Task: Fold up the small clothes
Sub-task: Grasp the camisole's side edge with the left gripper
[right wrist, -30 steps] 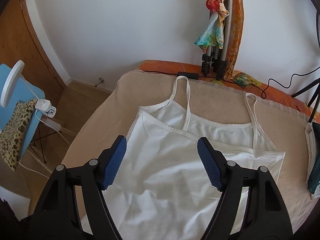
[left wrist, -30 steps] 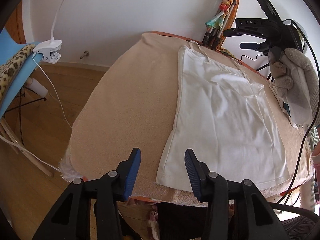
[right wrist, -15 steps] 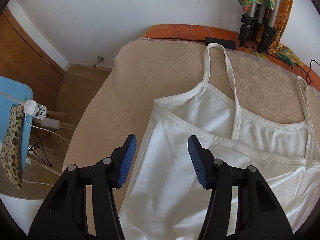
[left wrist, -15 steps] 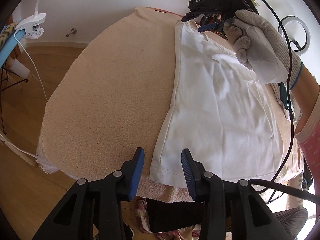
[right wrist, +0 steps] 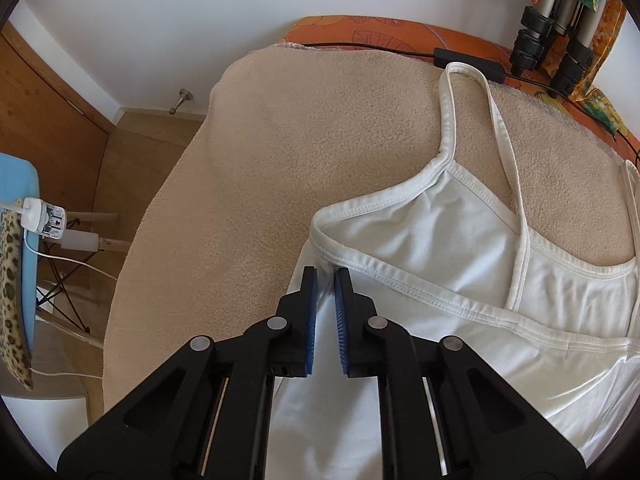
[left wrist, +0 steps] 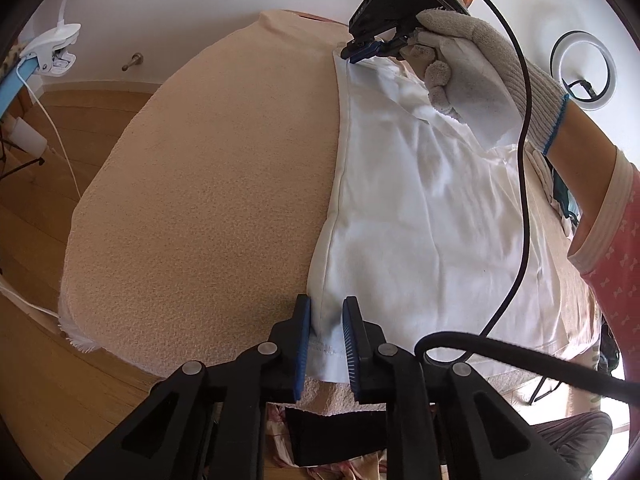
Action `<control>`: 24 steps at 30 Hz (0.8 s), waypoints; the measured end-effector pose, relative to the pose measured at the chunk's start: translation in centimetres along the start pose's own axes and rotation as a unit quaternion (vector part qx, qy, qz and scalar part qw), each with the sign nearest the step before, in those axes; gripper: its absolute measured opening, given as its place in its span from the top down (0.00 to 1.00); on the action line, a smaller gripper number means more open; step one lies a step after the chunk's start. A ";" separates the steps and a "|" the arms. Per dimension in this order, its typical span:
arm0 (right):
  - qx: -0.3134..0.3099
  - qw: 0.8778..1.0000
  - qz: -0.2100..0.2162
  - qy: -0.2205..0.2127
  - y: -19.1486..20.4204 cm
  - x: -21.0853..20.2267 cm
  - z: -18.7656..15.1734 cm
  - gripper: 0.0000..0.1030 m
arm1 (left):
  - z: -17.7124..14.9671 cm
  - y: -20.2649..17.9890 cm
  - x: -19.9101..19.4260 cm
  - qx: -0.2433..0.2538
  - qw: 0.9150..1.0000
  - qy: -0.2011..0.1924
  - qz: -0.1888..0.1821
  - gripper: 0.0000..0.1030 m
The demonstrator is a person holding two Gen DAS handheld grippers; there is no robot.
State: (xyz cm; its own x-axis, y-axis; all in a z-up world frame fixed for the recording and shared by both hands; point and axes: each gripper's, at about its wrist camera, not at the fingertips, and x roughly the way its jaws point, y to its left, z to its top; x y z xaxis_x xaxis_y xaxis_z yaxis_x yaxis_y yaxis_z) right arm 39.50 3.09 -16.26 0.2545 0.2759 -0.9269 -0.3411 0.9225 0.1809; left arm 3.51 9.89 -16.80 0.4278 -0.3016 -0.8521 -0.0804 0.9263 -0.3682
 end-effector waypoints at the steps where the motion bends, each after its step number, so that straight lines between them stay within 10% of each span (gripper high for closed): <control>1: 0.000 1.000 0.003 -0.002 -0.1 0.0 0.1 0.93 | 0.0 0.0 0.0 -0.002 1.000 0.001 -0.008 0.95; 24: 0.023 0.996 0.024 -0.083 -6.2 -9.3 -2.0 0.96 | -0.5 -8.2 -2.6 0.100 0.993 -0.043 -0.047 0.99</control>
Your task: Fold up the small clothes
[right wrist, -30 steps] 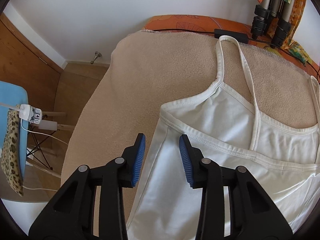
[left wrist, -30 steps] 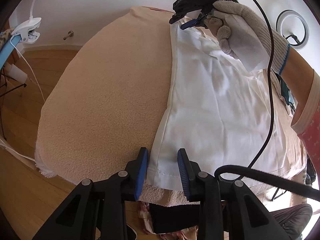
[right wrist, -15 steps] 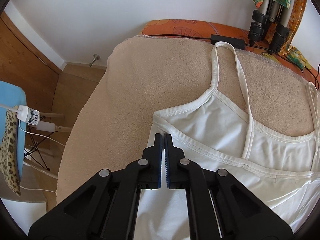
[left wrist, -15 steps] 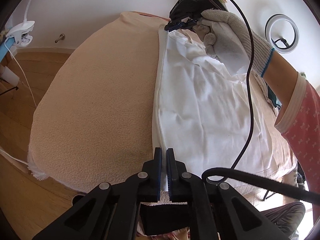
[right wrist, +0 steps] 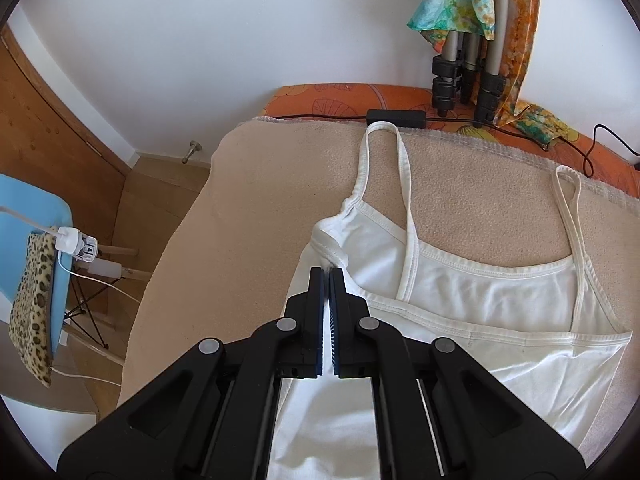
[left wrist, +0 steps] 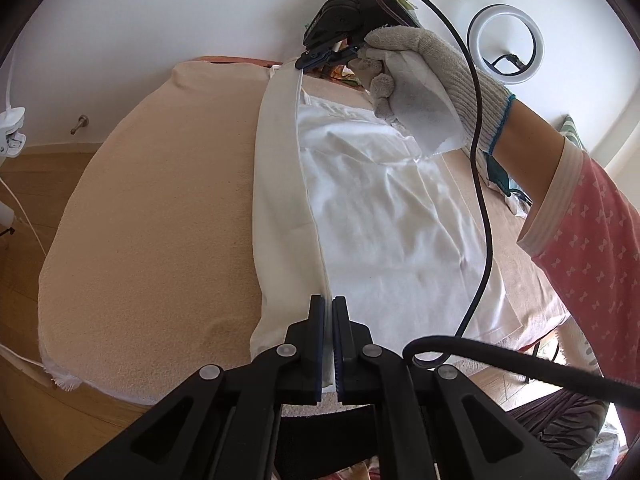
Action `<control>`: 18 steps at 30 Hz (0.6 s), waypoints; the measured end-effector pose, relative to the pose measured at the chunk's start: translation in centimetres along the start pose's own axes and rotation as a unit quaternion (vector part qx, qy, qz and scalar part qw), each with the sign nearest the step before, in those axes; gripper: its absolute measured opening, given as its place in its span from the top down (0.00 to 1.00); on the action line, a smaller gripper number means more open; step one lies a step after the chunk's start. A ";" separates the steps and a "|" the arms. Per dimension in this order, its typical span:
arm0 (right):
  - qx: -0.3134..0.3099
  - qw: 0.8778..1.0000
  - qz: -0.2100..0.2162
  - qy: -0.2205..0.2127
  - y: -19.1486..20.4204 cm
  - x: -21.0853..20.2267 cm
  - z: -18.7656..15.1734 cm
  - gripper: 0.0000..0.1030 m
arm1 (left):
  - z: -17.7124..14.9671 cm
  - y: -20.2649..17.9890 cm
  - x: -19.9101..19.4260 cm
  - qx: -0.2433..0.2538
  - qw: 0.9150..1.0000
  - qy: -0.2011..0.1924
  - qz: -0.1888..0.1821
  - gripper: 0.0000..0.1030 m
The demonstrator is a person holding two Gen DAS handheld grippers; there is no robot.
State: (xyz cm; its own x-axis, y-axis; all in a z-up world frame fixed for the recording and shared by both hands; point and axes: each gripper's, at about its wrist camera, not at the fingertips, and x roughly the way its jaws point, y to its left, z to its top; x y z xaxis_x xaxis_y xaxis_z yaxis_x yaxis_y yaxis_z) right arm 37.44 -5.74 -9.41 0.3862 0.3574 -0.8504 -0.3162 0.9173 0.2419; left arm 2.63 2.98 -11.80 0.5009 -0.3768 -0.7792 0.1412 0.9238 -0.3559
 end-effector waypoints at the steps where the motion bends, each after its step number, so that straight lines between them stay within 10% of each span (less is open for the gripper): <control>1: 0.002 1.000 -0.002 -0.002 -0.7 -0.5 -0.1 0.96 | 0.0 -0.6 0.3 0.005 1.000 0.005 -0.005 0.99; 18: 0.018 0.999 -0.028 0.009 -8.4 1.6 -2.4 0.96 | -1.2 -5.1 5.1 0.068 0.997 0.047 0.012 0.97</control>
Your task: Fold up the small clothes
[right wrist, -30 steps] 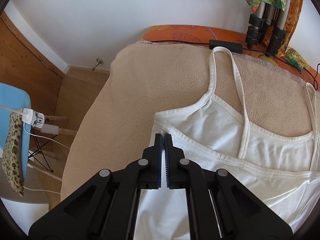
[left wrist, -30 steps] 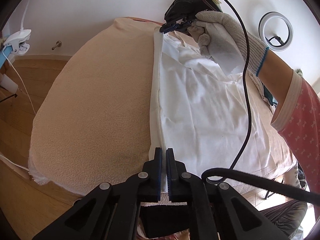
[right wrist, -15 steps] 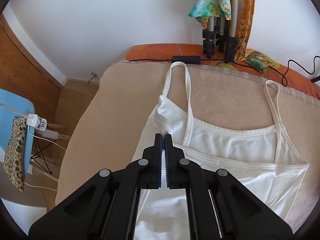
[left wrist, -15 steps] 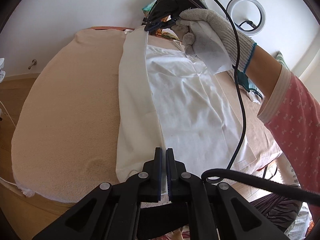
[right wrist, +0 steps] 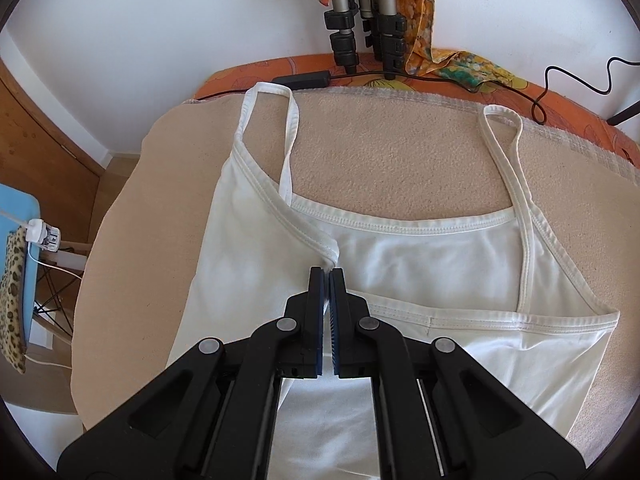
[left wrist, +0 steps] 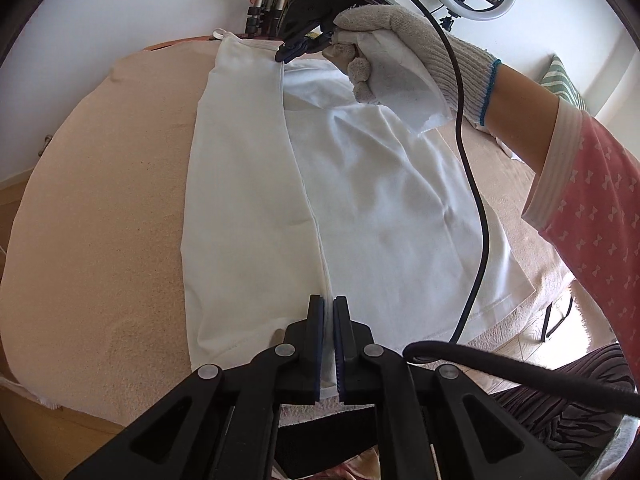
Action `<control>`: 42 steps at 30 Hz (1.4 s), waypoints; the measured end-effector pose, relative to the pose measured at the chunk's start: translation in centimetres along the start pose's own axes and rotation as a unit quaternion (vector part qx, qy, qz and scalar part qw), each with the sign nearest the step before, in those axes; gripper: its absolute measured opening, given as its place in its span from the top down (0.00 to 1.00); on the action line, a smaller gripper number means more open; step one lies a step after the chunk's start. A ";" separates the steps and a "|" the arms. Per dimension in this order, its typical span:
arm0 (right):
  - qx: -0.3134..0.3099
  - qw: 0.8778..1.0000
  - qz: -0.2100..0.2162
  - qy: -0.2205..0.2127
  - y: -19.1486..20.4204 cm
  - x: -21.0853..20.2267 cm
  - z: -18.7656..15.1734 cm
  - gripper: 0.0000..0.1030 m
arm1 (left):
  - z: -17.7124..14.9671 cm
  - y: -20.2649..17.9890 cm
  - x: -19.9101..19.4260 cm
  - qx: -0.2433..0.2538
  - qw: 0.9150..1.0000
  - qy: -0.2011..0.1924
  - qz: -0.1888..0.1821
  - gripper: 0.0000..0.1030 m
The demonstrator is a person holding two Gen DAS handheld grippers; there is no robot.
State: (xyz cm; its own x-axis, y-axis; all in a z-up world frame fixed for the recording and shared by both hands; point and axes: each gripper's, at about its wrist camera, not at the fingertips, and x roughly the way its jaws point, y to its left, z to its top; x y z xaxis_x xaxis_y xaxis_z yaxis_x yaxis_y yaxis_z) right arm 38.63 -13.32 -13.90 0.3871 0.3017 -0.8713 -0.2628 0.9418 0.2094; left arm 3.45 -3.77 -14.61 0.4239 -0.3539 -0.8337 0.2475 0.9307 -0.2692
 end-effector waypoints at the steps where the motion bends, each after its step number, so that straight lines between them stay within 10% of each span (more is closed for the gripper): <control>1: 0.001 1.000 -0.005 -0.003 0.0 0.0 -0.2 0.96 | -0.1 -0.2 0.0 0.005 1.000 -0.003 0.006 0.94; 15: 0.039 0.994 0.024 -0.096 -4.1 -10.2 -2.5 0.69 | -1.4 -3.7 -2.3 0.063 0.993 -0.077 0.059 0.81; 28: 0.073 0.989 -0.011 -0.129 -14.0 -17.7 -10.3 0.57 | -3.4 -11.1 0.3 0.070 0.994 -0.085 0.009 0.81; 42: 0.133 0.984 0.014 -0.119 -22.7 -17.0 -14.4 0.41 | -2.9 -19.9 5.5 0.151 0.987 -0.057 -0.023 0.70</control>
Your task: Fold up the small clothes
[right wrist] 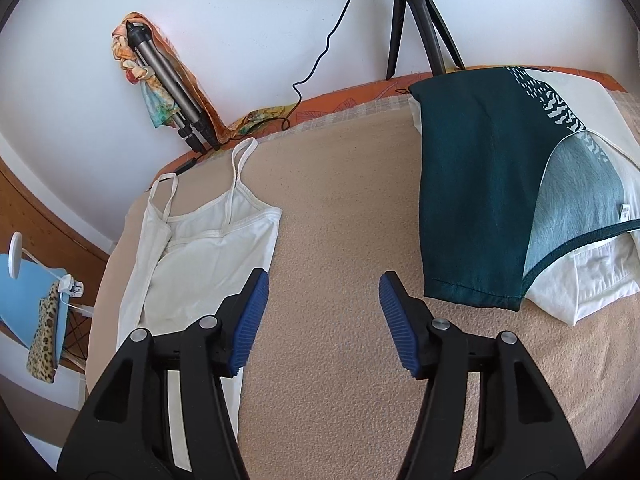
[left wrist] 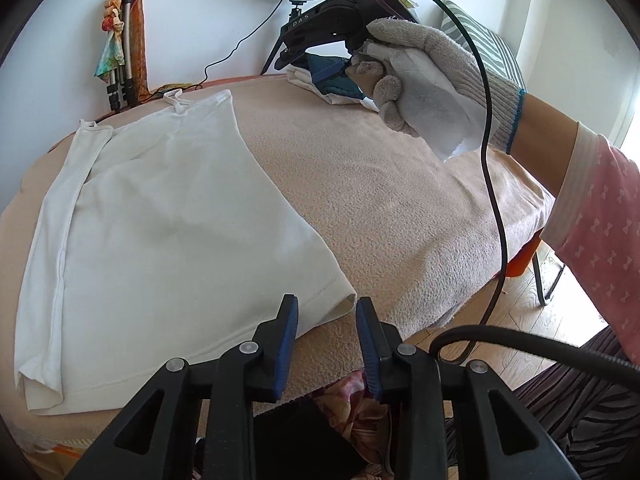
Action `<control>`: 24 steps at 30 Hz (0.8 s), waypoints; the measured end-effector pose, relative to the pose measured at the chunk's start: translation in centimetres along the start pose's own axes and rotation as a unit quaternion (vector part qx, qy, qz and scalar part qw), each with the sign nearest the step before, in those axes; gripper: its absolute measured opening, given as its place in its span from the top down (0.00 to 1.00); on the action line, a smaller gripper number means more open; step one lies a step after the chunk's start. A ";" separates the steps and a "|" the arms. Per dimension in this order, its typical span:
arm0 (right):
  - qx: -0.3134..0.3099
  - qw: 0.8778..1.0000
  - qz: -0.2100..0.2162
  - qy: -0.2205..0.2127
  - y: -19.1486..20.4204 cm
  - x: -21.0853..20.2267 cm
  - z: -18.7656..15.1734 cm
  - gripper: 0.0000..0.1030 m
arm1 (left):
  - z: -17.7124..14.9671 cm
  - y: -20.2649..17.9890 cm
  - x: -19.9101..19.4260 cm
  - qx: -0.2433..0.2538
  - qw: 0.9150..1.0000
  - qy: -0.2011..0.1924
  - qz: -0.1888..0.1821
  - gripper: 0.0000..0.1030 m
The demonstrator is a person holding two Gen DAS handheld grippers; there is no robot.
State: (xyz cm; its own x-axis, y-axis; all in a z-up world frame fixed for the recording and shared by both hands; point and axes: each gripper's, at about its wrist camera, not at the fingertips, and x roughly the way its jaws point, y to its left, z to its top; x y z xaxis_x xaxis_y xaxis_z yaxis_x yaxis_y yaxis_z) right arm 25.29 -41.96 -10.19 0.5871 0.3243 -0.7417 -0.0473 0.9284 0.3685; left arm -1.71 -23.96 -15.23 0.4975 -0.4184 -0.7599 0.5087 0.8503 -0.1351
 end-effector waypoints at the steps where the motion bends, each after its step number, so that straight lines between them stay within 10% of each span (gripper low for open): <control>1: 0.001 1.000 0.000 0.002 -0.2 0.3 0.0 0.41 | 0.1 -0.2 0.4 0.003 1.000 0.003 0.003 0.70; 9: 0.021 0.999 0.037 0.018 -0.1 3.6 0.3 0.40 | 0.9 -0.8 1.6 0.009 1.000 0.002 0.029 0.73; 14: 0.033 0.997 0.056 0.035 1.2 6.3 0.7 0.40 | 1.1 0.0 1.3 -0.024 1.000 -0.003 -0.005 0.98; 24: 0.039 0.996 0.072 0.043 3.2 9.8 1.6 0.41 | 1.4 1.9 -1.0 -0.058 0.997 -0.029 -0.038 0.98</control>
State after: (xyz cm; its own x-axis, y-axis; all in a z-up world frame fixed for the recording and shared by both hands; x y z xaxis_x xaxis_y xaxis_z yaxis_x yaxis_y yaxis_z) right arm 32.17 -36.07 -15.40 0.5072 0.4698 -0.7226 -0.0614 0.8560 0.5134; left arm -0.31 -22.39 -13.82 0.5025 -0.4986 -0.7063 0.4639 0.8449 -0.2664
